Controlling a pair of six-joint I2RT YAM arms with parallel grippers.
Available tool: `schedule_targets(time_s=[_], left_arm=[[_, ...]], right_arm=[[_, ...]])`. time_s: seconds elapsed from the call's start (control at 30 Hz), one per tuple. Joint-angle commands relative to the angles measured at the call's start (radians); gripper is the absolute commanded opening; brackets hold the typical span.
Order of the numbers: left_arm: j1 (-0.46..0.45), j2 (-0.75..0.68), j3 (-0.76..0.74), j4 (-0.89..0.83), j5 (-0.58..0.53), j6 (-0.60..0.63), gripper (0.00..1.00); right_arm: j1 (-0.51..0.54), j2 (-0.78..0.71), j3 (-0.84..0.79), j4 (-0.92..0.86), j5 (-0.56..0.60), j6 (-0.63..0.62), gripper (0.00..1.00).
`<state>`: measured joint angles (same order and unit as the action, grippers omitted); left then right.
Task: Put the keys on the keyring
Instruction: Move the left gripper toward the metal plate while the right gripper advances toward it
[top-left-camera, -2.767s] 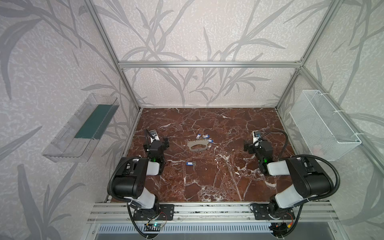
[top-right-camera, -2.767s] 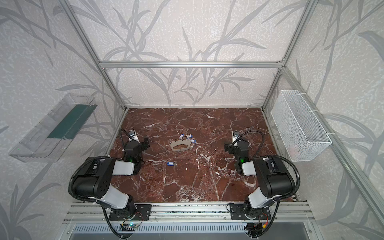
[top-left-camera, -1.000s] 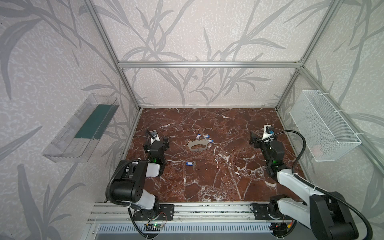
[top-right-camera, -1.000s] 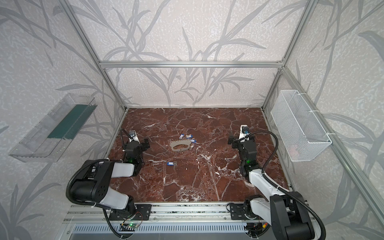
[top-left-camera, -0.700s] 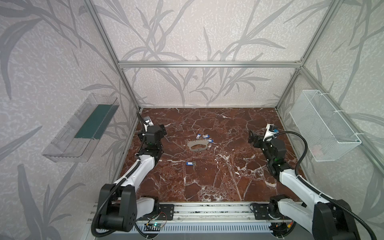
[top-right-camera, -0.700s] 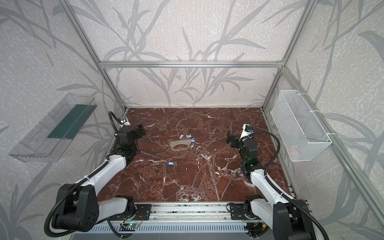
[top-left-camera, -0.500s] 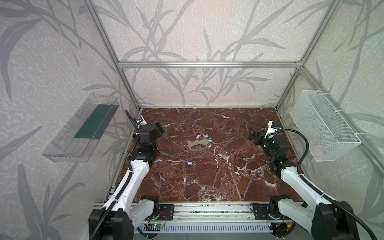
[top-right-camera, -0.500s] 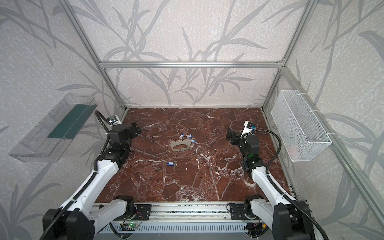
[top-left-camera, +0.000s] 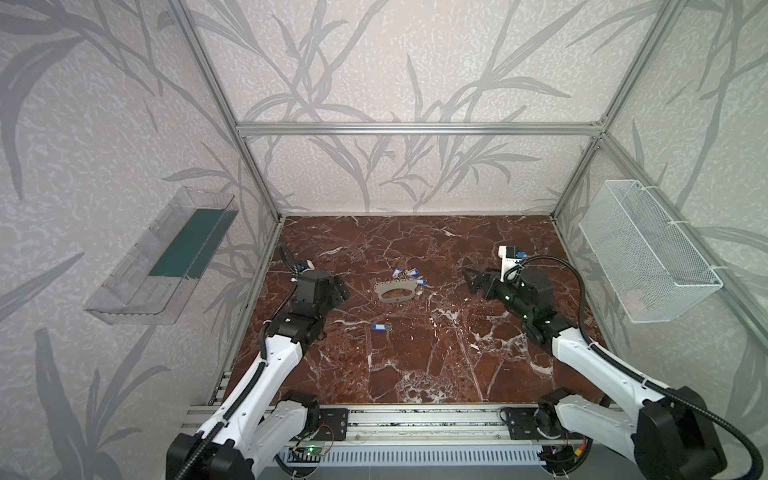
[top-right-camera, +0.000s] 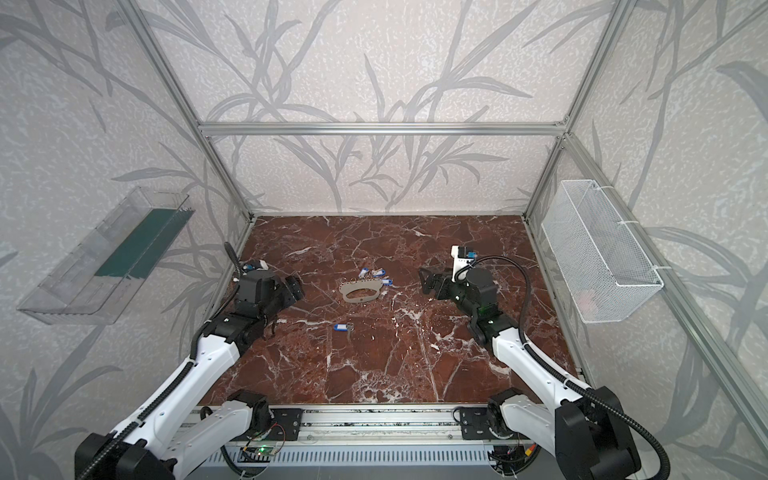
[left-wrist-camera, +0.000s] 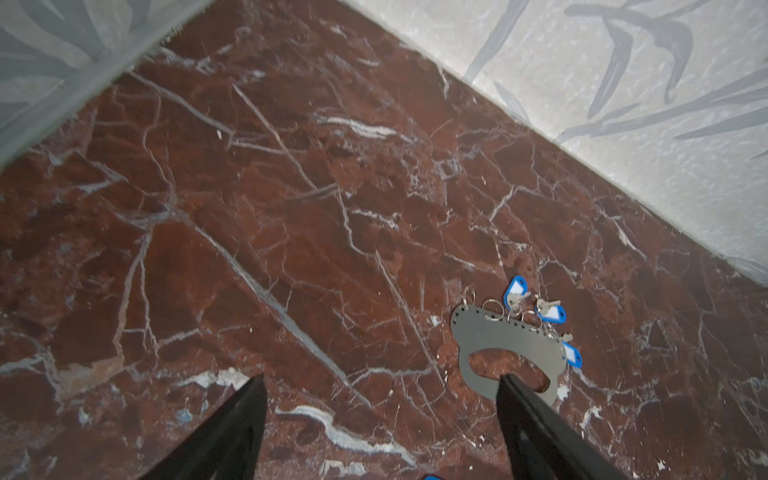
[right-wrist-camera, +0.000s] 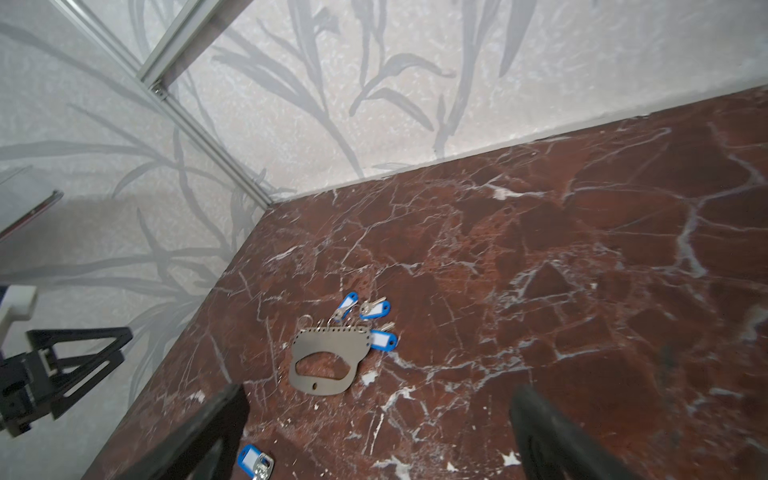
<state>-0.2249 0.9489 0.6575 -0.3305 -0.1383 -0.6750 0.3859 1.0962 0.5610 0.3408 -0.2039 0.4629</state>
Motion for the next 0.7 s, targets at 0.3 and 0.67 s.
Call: schedule_targets(time_s=[0.3,0.67], left_arm=[[-0.108,-0.046,-0.17,0.135,0.07,-0.177,0.98],[-0.206,0.043,-0.091,0.058,-0.019,-0.103,0.98]], right_arm=[[0.065,0.09,0.046,-0.099,-0.076,0.08,0.99],[0.145,0.171,0.098,-0.168,0.009,-0.037,0.99]])
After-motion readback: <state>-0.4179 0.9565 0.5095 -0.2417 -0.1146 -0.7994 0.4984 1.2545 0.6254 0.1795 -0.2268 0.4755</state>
